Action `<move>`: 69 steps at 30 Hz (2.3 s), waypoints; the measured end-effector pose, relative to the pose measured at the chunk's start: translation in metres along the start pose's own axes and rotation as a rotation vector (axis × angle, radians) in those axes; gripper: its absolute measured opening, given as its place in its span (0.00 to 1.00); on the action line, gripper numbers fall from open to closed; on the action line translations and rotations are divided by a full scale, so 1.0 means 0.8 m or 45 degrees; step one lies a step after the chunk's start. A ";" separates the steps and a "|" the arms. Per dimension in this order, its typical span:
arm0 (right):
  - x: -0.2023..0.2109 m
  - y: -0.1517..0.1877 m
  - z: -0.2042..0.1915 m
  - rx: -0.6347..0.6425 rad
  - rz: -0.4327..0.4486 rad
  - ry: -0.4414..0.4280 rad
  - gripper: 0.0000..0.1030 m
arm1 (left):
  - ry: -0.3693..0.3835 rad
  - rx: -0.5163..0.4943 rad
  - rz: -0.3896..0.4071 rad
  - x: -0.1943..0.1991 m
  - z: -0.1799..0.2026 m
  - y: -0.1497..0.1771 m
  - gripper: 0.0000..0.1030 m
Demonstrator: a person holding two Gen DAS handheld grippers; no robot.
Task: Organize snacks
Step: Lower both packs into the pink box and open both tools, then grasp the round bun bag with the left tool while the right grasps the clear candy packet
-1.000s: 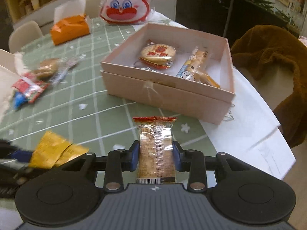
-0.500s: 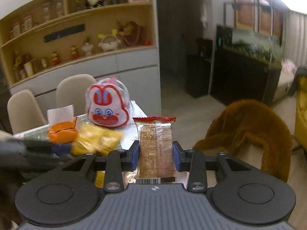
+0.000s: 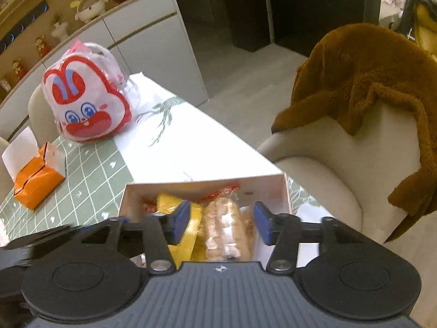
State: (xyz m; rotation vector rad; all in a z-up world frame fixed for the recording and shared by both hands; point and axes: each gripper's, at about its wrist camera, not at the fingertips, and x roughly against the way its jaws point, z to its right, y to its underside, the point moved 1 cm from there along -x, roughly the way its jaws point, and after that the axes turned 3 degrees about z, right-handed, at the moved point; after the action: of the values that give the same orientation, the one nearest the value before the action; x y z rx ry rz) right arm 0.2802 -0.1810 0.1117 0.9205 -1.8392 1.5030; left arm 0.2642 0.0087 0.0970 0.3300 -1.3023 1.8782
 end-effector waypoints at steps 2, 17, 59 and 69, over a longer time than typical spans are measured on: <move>0.007 0.009 0.000 0.018 0.021 -0.006 0.57 | -0.083 0.006 0.016 0.023 -0.020 0.004 0.48; 0.071 0.144 -0.052 0.273 0.089 -0.086 0.59 | -0.602 0.137 0.031 0.138 -0.127 0.101 0.48; -0.008 0.147 -0.303 0.733 0.017 -0.093 0.80 | -0.493 0.445 0.033 0.192 -0.142 0.185 0.43; -0.077 0.160 -0.310 0.569 -0.271 -0.189 0.40 | -0.464 0.509 0.038 0.199 -0.158 0.189 0.43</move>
State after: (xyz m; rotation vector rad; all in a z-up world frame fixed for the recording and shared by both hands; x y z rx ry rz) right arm 0.2168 0.0871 0.0365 1.4217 -1.4631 1.7798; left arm 0.0794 0.1718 0.0395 0.8993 -1.1502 2.1701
